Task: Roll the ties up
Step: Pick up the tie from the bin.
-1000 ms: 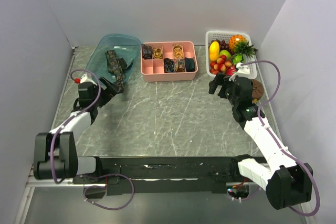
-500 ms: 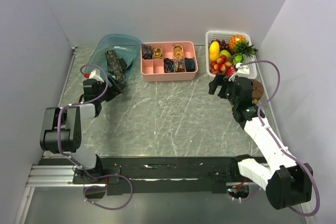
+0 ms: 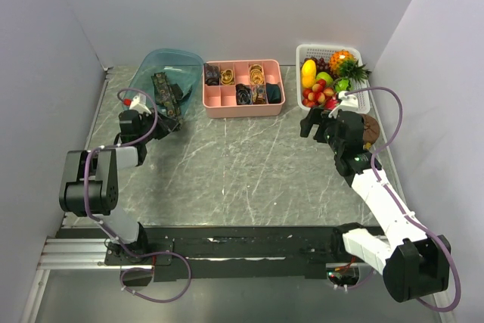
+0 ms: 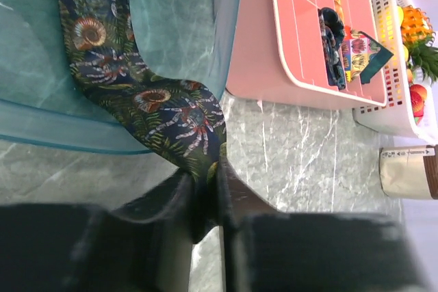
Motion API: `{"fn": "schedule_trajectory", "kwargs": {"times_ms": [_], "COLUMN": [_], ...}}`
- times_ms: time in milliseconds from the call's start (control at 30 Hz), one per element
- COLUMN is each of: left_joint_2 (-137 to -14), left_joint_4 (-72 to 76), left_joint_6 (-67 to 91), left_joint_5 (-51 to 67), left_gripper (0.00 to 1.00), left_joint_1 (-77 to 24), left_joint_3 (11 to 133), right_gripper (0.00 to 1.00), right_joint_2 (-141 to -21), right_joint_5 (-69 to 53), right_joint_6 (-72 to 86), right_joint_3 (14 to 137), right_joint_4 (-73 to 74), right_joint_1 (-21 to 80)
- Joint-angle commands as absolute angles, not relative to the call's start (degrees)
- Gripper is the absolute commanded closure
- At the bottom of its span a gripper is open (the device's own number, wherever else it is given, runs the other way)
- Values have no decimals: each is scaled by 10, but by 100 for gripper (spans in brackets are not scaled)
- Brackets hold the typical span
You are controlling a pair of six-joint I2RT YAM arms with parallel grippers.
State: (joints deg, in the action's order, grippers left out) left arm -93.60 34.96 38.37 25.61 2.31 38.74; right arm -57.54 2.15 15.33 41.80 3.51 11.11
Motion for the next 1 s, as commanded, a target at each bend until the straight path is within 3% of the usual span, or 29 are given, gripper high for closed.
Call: {"fn": "schedule_trajectory", "kwargs": {"times_ms": [0, 167, 733, 967], "left_joint_2": [-939, -919, -834, -810], "left_joint_4": [382, 361, 203, 153], "left_joint_6": [383, 374, 403, 409], "left_joint_5": [284, 288, 316, 280], "left_gripper": [86, 99, 99, 99], "left_joint_1": [25, 24, 4, 4], "left_joint_3": [406, 407, 567, 526], "right_gripper": [0, 1, 0, 0], "right_joint_2": [-565, -573, -584, -607], "right_joint_5": [11, -12, -115, -150], "right_joint_6": [147, 147, 153, 161], "right_joint_3": [438, 450, 483, 495], "right_joint_4": [30, 30, 24, 12], "right_joint_1": [113, 114, 123, 160]}}
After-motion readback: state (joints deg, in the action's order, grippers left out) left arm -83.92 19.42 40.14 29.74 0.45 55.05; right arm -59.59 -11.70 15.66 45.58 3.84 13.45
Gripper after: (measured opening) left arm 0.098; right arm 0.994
